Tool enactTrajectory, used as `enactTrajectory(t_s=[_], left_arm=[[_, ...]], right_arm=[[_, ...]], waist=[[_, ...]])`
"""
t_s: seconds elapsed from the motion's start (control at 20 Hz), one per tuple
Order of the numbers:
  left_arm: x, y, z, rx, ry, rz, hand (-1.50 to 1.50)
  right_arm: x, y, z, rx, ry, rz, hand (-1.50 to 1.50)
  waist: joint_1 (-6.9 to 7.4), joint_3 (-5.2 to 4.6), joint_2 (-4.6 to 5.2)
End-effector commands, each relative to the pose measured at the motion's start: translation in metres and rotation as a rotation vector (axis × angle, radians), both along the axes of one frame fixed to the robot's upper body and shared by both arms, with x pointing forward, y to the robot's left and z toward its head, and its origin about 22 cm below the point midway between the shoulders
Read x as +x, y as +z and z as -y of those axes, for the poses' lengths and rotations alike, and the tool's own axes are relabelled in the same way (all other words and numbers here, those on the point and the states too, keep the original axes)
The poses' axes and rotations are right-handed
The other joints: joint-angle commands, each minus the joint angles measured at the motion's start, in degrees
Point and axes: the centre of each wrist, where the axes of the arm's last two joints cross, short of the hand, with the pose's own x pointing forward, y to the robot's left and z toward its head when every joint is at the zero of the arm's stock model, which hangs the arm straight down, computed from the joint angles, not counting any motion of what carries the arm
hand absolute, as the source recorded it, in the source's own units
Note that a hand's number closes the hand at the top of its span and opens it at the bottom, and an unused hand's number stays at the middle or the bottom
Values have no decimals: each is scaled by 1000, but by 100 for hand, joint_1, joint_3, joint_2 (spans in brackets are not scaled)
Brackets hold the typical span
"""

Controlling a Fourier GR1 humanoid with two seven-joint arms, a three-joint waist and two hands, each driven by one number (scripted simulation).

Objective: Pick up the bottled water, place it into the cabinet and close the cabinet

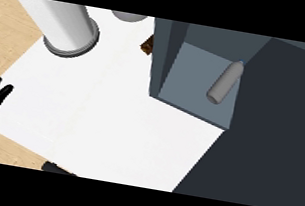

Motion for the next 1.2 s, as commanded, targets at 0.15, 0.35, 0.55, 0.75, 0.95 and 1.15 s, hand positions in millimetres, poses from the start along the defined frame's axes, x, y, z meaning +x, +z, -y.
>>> enactTrajectory(t_s=[0.15, 0.35, 0.55, 0.75, 0.95, 1.15], left_arm=[[0, 2, -2, -8, -15, -10, -150], [4, 5, -9, 9, -8, 3, -150], [4, 3, -9, -12, 3, -1, -150], [8, 7, -12, -2, -4, 14, -150], [8, 7, -12, -6, -14, 24, -150], [9, 9, -18, 4, 3, 15, -150]], right_arm=[[4, 7, -22, -92, 145, 29, 150], [11, 11, -24, -77, 138, 47, 150], [15, 5, -31, -42, 140, -8, 150], [17, -3, -42, 11, 214, -98, 150], [26, -10, -47, 47, 262, -164, 150], [40, -8, -51, 89, 231, -186, 150]], waist=[[50, -17, 13], [11, -24, 43], [-44, -13, 89], [50, -1, 169], [168, 5, 217], [74, 21, 170]])
